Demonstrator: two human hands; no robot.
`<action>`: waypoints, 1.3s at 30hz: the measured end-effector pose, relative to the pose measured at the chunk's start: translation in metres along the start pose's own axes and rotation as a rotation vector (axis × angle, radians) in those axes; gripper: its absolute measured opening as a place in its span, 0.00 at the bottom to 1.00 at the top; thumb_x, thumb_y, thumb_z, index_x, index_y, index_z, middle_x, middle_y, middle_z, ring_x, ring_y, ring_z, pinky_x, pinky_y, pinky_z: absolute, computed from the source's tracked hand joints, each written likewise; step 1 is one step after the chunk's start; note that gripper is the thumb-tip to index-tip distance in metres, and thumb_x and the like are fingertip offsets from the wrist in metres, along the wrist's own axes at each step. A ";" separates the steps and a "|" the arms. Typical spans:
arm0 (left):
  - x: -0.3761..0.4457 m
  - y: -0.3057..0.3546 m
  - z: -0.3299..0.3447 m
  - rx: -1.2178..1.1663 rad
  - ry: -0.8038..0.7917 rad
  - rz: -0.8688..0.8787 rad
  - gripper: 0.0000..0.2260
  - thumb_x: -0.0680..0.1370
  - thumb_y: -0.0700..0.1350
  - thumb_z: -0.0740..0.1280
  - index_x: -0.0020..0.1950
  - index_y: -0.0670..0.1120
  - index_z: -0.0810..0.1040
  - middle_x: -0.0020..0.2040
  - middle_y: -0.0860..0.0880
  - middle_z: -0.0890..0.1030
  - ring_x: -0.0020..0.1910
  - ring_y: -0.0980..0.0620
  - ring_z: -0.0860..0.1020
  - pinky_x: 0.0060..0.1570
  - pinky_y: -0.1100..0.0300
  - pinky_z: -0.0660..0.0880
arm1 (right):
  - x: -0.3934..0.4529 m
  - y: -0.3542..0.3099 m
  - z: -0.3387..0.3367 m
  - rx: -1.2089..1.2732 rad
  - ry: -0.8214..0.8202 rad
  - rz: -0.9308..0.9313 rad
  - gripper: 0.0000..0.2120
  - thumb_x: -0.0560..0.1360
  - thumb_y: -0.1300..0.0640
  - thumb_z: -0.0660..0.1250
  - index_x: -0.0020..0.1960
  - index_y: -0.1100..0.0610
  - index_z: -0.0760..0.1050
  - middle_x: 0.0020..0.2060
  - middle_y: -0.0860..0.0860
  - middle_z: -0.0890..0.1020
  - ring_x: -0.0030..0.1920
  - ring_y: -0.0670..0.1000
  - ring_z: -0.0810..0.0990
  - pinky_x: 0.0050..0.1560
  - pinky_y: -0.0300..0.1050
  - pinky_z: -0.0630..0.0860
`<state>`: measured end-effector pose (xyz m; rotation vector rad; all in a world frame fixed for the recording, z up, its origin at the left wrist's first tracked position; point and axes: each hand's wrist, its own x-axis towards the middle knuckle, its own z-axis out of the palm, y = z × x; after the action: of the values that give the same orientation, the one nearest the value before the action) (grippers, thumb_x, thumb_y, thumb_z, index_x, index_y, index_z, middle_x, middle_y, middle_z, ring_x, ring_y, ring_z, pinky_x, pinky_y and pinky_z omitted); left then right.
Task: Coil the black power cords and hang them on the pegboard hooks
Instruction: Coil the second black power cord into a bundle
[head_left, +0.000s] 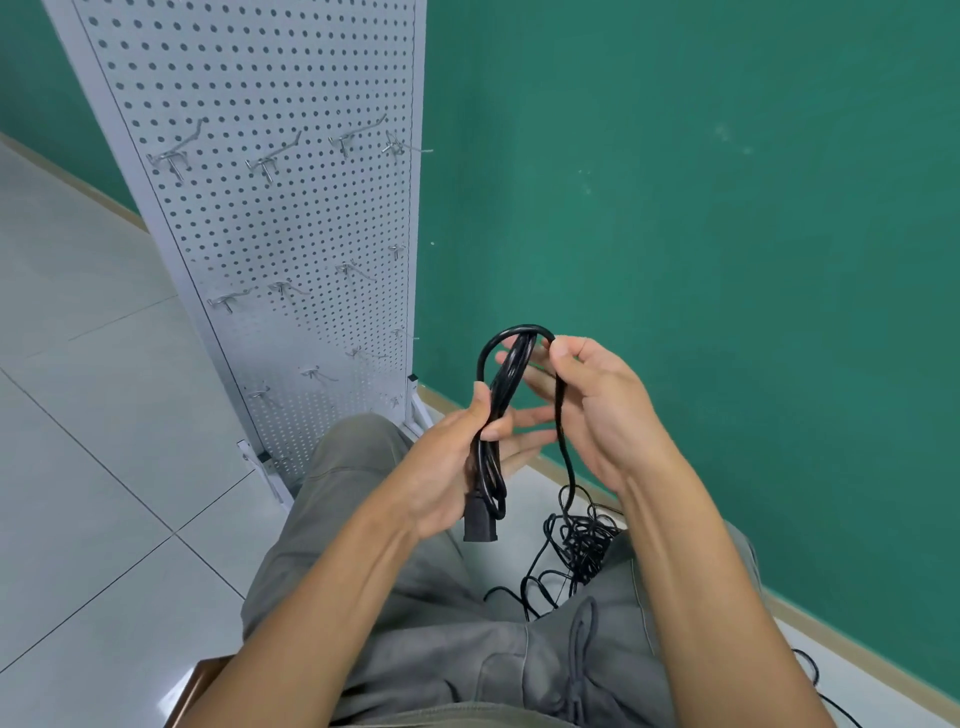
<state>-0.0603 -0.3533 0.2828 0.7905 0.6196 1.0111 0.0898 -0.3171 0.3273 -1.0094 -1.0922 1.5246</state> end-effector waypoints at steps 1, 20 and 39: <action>0.000 -0.003 0.000 -0.029 -0.017 -0.015 0.22 0.81 0.61 0.55 0.37 0.46 0.63 0.67 0.40 0.80 0.69 0.42 0.78 0.73 0.49 0.69 | 0.002 -0.001 -0.004 -0.041 -0.003 0.015 0.04 0.85 0.56 0.60 0.56 0.56 0.71 0.63 0.58 0.82 0.67 0.57 0.80 0.65 0.67 0.76; 0.014 -0.029 -0.007 -0.231 0.048 -0.076 0.24 0.80 0.65 0.55 0.35 0.48 0.71 0.42 0.47 0.74 0.36 0.50 0.73 0.55 0.51 0.79 | 0.018 0.019 -0.019 -0.241 0.032 -0.059 0.12 0.80 0.71 0.65 0.57 0.58 0.81 0.50 0.57 0.87 0.49 0.55 0.87 0.52 0.45 0.82; 0.019 -0.020 -0.012 -0.024 0.083 0.056 0.23 0.75 0.68 0.52 0.39 0.48 0.64 0.31 0.49 0.72 0.42 0.48 0.83 0.54 0.52 0.80 | 0.016 0.045 -0.015 -0.186 -0.052 -0.066 0.15 0.84 0.54 0.64 0.68 0.59 0.77 0.56 0.56 0.86 0.57 0.57 0.84 0.50 0.44 0.81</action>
<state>-0.0518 -0.3386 0.2576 0.7506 0.6583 1.1049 0.0906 -0.3047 0.2789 -1.0528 -1.3100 1.4227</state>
